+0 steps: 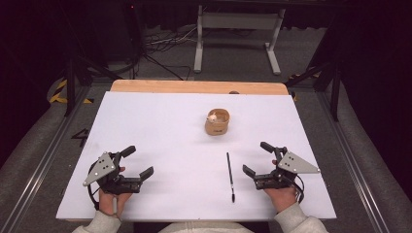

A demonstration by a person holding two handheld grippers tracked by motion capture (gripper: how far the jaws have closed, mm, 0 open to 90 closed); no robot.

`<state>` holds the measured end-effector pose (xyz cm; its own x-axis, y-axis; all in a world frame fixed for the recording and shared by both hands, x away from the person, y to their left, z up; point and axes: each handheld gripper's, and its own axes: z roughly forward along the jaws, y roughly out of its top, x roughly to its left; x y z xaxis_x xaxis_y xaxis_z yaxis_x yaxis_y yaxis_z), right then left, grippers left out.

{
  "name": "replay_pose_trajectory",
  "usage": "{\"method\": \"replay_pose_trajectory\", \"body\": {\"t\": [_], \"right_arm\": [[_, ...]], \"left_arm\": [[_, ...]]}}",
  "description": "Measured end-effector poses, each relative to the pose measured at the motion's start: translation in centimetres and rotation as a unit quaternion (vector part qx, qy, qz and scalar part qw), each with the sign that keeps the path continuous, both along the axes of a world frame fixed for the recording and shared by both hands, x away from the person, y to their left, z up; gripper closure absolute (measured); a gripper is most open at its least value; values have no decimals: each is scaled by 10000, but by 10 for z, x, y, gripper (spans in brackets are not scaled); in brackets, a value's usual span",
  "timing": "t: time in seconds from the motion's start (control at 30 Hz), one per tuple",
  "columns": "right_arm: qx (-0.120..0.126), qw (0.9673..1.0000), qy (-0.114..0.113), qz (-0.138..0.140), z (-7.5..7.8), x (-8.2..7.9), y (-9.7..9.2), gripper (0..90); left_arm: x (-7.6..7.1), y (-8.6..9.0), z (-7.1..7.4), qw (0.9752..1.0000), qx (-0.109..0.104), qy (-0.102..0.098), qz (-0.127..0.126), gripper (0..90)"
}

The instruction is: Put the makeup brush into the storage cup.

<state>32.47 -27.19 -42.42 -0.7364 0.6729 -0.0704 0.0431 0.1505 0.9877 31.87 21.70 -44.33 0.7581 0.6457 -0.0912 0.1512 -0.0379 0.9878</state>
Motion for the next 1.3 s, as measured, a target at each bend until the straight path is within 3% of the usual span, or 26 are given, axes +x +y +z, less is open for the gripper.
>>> {"method": "replay_pose_trajectory", "body": {"t": [0.37,0.5,0.67,0.83,1.0,1.03,1.07,1.13,1.3], "right_arm": [[-64,9998,-156,62,6,-2,0,8],[-88,9999,-28,128,8,0,3,16],[-232,9996,-90,157,15,2,10,19],[-399,9989,158,166,22,11,18,18],[-1015,9925,672,106,32,20,24,59],[-1015,9925,672,106,32,20,24,59],[-1185,9884,930,199,37,24,26,89],[-1241,9866,1035,229,39,25,27,107],[-1941,9694,1471,311,47,36,39,122]], "left_arm": [[-2,0,3,9999,47,-84,34,23],[-2,0,3,9999,74,-97,48,24],[-3,0,3,9999,107,-82,39,25],[-3,0,3,9999,134,-63,55,27],[-4,-3,4,9998,210,-71,11,34],[-4,-3,4,9998,210,-71,11,34],[-5,-3,4,9998,208,-66,-1,34],[-5,-2,4,9998,212,-52,-4,34],[-4,-1,4,9998,175,-1,13,34]]}}
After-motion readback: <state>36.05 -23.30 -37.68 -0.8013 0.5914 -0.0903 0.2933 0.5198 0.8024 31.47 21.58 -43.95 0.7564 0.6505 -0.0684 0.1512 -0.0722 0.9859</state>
